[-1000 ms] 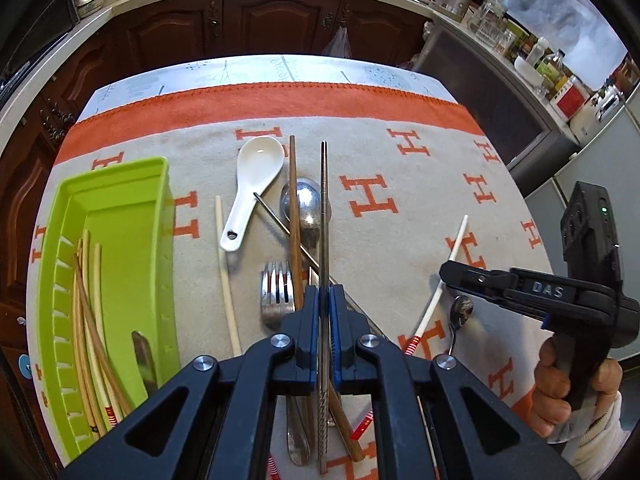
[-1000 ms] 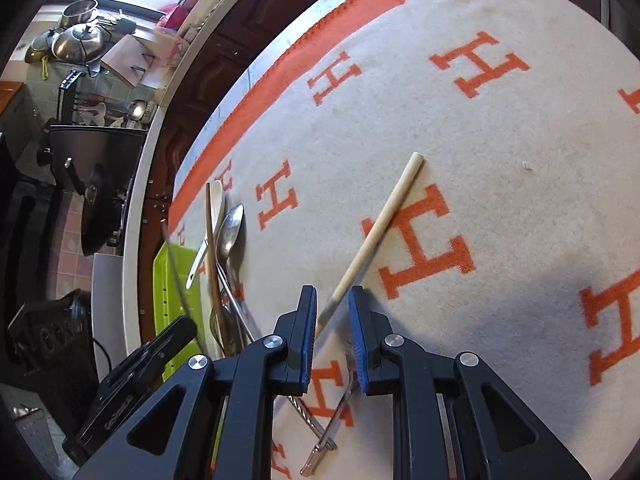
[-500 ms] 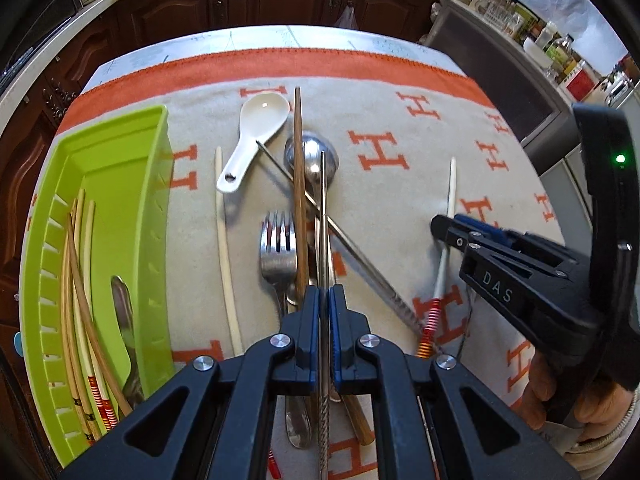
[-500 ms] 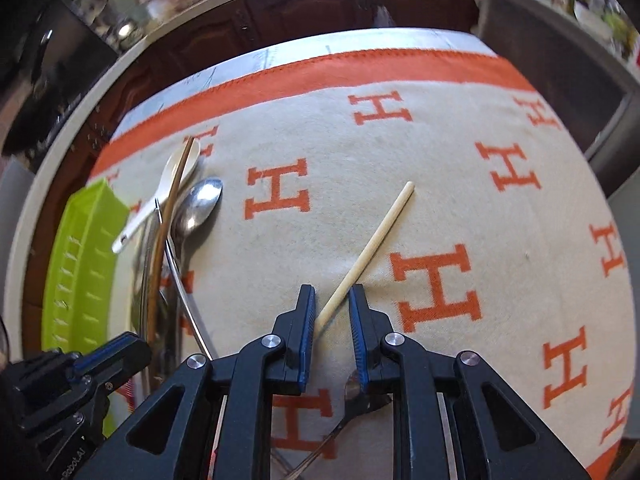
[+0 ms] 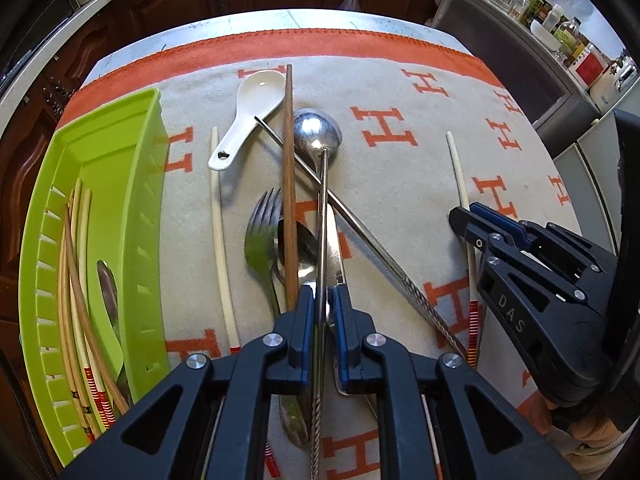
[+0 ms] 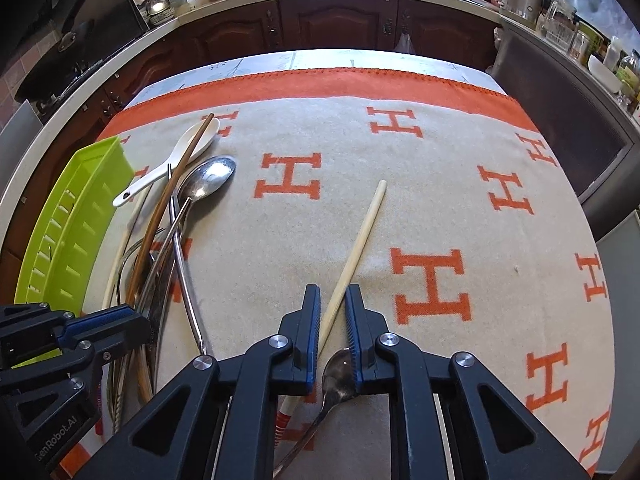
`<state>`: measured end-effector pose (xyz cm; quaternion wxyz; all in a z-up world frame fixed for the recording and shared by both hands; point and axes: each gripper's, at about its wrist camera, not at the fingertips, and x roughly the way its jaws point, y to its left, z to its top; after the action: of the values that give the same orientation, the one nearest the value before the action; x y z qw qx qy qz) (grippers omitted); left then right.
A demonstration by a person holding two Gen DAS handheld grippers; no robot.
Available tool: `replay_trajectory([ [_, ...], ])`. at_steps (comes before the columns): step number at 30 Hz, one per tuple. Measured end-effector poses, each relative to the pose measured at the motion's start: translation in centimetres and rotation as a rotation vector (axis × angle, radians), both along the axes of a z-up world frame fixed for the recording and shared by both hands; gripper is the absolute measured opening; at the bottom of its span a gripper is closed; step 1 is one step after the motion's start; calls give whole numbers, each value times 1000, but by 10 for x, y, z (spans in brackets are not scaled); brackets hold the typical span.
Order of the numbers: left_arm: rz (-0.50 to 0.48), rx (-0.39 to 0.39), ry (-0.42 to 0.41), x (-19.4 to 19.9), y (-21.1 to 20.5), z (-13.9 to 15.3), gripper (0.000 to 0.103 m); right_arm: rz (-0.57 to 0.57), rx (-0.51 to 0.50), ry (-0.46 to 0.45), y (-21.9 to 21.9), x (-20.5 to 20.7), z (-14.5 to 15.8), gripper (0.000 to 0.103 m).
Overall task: Organize utensils
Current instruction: 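Grasp a thin steel utensil with the left tool while the right tool grasps a cream chopstick, then carry both utensils over the green tray and open both tools to drop them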
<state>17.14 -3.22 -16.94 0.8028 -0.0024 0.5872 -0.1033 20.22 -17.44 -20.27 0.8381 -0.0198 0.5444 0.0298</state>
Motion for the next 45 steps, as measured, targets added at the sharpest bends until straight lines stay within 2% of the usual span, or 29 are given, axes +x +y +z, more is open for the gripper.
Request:
replay_trajectory([
  [1, -1, 6, 2, 0, -1, -2, 15, 5, -8, -2, 1, -1, 0, 12],
  [3, -3, 10, -5, -1, -2, -3, 16, 15, -28, -9, 4, -3, 1, 12],
  [6, 1, -17, 2, 1, 0, -4, 11, 24, -44, -26, 6, -6, 1, 12],
  [10, 11, -31, -6, 0, 3, -3, 5, 7, -13, -34, 1, -7, 2, 11],
  [15, 36, -110, 8, -6, 14, 3, 3, -73, 203, 15, -28, -6, 6, 5],
  [19, 34, -140, -32, -17, 20, 21, 3, -104, 352, 32, -45, -15, 13, 5],
  [27, 91, -210, -99, -42, 58, 69, 3, -105, 546, 6, -53, -40, 53, 5],
  [31, 151, -184, -156, -52, 94, 95, 3, -55, 588, 1, -35, -51, 84, 5],
  [35, 225, -119, -187, -53, 135, 107, 3, 15, 615, 27, 6, -54, 111, 5],
  [40, 270, -73, -167, -50, 172, 96, 3, 94, 586, 47, 71, -47, 131, 5],
  [45, 279, -49, -134, -46, 191, 74, 4, 110, 569, 67, 126, -33, 134, 5],
])
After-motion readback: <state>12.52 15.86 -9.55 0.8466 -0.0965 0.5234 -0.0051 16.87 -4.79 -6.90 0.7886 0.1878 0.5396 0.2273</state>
